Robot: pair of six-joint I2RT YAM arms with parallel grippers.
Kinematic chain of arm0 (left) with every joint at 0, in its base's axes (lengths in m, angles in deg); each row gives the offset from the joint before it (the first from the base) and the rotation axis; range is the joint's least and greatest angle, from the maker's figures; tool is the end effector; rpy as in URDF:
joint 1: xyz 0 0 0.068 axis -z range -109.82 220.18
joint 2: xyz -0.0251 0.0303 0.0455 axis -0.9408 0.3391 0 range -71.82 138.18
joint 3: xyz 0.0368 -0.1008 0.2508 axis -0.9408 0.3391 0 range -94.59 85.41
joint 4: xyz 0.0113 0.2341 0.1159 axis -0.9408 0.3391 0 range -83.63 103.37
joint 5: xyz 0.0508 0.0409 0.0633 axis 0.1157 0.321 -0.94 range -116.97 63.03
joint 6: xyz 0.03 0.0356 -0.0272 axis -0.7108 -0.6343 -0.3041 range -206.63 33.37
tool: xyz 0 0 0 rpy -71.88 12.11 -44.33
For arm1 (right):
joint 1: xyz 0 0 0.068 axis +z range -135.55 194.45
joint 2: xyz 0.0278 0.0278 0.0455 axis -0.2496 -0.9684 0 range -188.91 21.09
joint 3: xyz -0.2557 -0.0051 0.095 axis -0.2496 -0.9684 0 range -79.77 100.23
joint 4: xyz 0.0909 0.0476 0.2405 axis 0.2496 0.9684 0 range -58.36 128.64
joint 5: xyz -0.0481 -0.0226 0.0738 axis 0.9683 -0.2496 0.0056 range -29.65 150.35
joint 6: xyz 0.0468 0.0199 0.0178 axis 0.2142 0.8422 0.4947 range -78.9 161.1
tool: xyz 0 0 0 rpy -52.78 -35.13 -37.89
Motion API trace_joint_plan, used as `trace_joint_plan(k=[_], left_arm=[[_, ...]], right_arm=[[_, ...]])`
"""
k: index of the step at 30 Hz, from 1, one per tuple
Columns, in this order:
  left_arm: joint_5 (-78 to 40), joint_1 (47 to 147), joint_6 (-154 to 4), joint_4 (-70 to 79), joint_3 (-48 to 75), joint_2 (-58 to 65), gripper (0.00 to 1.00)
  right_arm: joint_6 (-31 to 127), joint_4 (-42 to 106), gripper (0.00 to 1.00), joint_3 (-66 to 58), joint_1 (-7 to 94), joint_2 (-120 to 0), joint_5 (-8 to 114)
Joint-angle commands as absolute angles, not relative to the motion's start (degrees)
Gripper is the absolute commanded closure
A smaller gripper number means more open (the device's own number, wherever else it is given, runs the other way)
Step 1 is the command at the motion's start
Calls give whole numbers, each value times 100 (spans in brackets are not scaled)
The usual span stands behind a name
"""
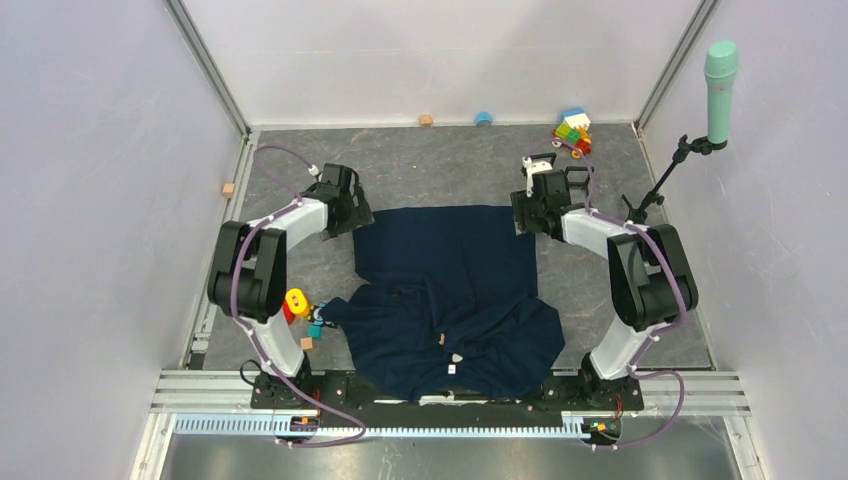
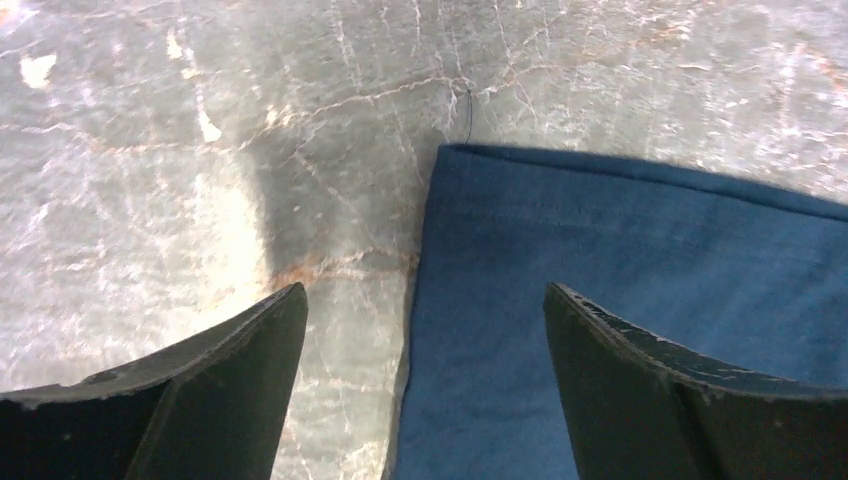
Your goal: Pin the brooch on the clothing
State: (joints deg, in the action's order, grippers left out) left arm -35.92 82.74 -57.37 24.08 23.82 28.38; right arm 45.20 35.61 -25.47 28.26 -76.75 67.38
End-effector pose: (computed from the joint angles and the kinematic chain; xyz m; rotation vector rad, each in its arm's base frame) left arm 0.3489 -0.0721 0.1765 -0.4279 2.5020 -0.0886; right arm 0.3398 0.0791 0.1691 -0.1454 2.3875 -0.0003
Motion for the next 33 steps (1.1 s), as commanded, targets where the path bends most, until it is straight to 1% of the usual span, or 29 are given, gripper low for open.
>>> trace_joint_plan(k=[1, 4, 8, 10, 11, 12, 14, 15, 16, 17, 18, 21, 26, 30, 33], left_arm=[[-3644, 8275, -6130, 2703, 1747, 3412, 12], [-3603, 8275, -6175, 2846, 1455, 3745, 16], [-3460, 8275, -6193, 2891, 1232, 4074, 30], [-3300, 8275, -6177, 2878, 1140, 4224, 39], [-3225, 8275, -6163, 2869, 1084, 4308, 44], [-3156, 8275, -6137, 2865, 1046, 4357, 53], [-3075, 8267, -6074, 2820, 1018, 4439, 71], [-3066, 8259, -6045, 2789, 1009, 4452, 82], [-3090, 8249, -6023, 2758, 1001, 4439, 89], [-3151, 8223, -6015, 2731, 991, 4415, 96], [-3216, 8214, -6001, 2713, 975, 4366, 98], [-3414, 8136, -6006, 2516, 937, 4129, 98], [-3483, 7871, -6031, 2156, 561, 3920, 98], [-3227, 7559, -6140, 2061, -174, 4258, 98], [-2926, 7348, -6150, 2144, -964, 4795, 98]], right_arm=[[4411, 3402, 31, -2068, 2749, -8090, 6801], [4454, 3390, 36, -1931, 2669, -8382, 6539], [4514, 3328, 44, -1865, 2610, -8596, 6393], [4531, 3298, 53, -1834, 2589, -8670, 6301], [4542, 3281, 61, -1811, 2579, -8710, 6217], [4550, 3250, 68, -1794, 2562, -8752, 6121], [4568, 3213, 83, -1728, 2561, -8817, 6048], [4569, 3200, 92, -1688, 2559, -8840, 5830], [4570, 3199, 99, -1630, 2561, -8850, 5764], [4576, 3199, 100, -1562, 2561, -8859, 5701], [4570, 3199, 100, -1485, 2558, -8851, 5656], [4570, 2965, 100, -1178, 2557, -8865, 5622], [4592, 3106, 100, -127, 2557, -9350, 5832], [4712, 3144, 100, 928, 2510, -10042, 5868], [4929, 3140, 100, 1775, 2456, -10707, 5773]])
